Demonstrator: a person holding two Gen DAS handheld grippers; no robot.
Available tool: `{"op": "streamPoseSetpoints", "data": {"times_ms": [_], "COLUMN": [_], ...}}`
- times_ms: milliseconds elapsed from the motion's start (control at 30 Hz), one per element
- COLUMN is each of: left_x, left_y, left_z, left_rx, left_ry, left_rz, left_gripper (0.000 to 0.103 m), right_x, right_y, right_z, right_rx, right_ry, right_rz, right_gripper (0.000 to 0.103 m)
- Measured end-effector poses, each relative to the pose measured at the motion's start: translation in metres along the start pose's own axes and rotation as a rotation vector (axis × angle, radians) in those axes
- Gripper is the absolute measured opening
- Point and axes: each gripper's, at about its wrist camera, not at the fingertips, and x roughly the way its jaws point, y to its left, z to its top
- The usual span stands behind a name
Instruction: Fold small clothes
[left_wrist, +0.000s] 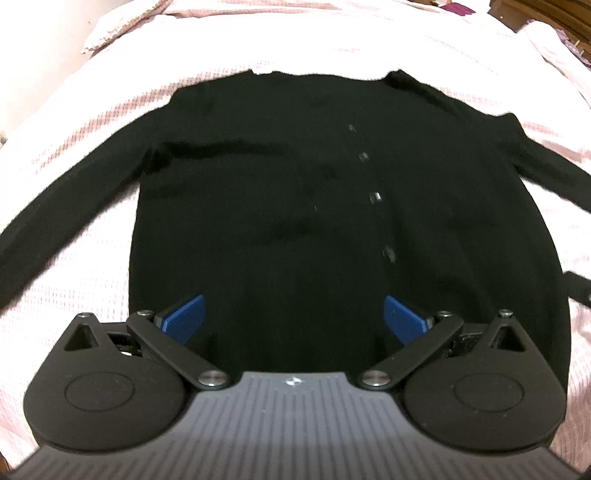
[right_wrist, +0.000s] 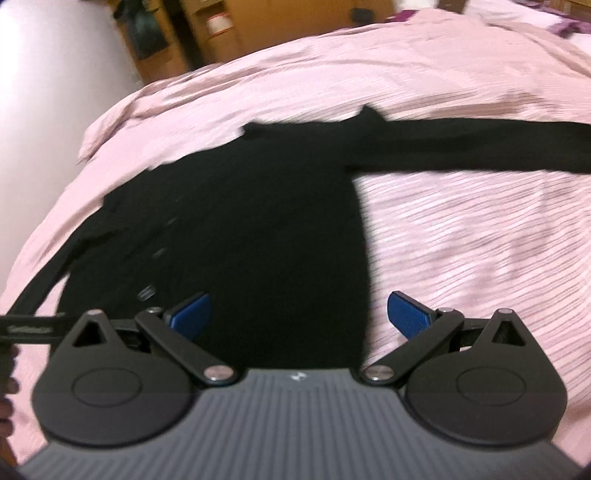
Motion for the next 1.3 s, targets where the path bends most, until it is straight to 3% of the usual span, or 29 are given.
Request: {"op": "streamPoseSetpoints", "data": {"times_ms": [367, 567, 900, 1300], "left_x": [0.020, 0.038, 0.077, 0.091], "left_y": [-0.020, -0.044, -0.065, -0.066], "left_z": [0.041, 0.048, 0.042, 0.038], "left_rx": [0.001, 0.036, 0.075, 0.101], "left_ry": [0.027, 0.063, 0.139, 0.127], "left_rz": [-0.020, -0.030, -0.010, 0.000], "left_gripper": [0.103, 0.103, 0.103, 0.103], "right_x": [-0.009, 0.006, 0.052, 0.078], "right_y": [-0.114, -0.175, -0.248, -0.276], "right_z": [0.053, 0.077, 0.104, 0.116], "right_rx": [0.149, 0.228, 0.447, 0.508], "right_ry": [-0.073, -0.062, -0.007, -0.050], "right_rz": [-0.229, -0.330, -0.344, -0.359], "right_gripper": [0.103, 0.103, 0.103, 0.103]}}
